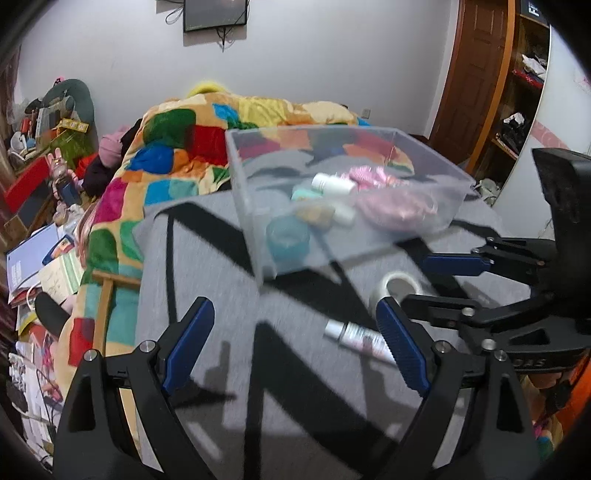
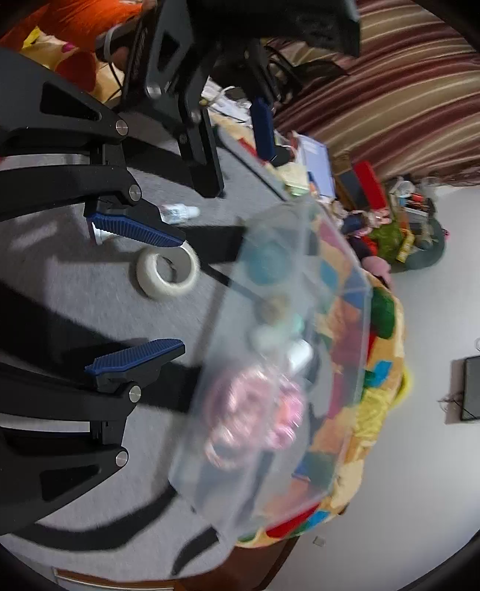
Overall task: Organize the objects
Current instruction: 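Grasp the white toothpaste tube with the left tool while the right tool grasps the white tape roll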
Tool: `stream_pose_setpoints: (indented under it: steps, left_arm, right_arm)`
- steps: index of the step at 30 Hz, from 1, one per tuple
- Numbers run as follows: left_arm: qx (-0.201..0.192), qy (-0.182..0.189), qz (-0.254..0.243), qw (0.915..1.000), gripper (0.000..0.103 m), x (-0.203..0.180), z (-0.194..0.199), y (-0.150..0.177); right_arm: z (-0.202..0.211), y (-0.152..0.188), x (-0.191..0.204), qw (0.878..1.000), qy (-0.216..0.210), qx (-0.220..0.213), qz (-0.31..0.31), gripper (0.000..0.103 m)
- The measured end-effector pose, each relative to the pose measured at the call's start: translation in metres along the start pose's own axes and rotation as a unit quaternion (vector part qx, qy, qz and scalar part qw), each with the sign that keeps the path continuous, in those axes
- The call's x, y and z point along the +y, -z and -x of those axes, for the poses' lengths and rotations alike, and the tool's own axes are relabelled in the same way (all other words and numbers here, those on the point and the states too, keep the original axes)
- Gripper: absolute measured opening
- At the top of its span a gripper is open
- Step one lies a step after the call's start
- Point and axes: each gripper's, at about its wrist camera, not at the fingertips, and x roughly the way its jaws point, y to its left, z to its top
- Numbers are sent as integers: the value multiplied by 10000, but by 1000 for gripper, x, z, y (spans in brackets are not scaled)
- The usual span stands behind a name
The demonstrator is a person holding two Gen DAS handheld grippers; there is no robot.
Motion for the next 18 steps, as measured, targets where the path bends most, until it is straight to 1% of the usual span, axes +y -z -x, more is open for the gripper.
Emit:
stream_pose_setpoints:
  steps: [2,3,5,6,7,10,12,14,15,17,18]
  left_arm:
    - [54,17,-35,10000,90,0,1,7]
    - [89,42,-34,9999,88,0,2,9]
    - [187,214,-24,9996,80,-1,2,14]
    - [229,284,-25,9993,74,-3,2,16]
    - [244,319,-33,9992,72,-4,3,17]
    - [273,436,-18,9987,71,-8,3,22]
    - [326,440,-26,9985,68,-11,3,25]
    - [379,450,-11,9983,68,-11,1,29]
    - [411,459,11,9981,67,-11,0,30]
    - [468,509,64,9976,67,-11,-3,32]
    - [491,561,108,9972,67,-11,-4,31]
  right_arm:
    - [-8,2,4,10000,-37,67,7,48]
    - [-10,3,4,9999,-111,75,-28,48]
    - [-11,1,6,9999,-140,65,-46,47]
    - [-11,1,6,9999,-122,38,-37,45]
    - [-12,0,6,9999,-134,36,-22,44]
    - [-15,1,12,9996,-242,139,78,44]
    - [-21,2,15,9991,-291,265,148,44]
    - [-21,1,16,9993,-241,217,170,44]
    - [-20,1,15,9995,-216,171,146,37]
    - [-16,0,11,9996,-248,74,63,36]
    - [-13,0,10,9999,-150,-8,32,35]
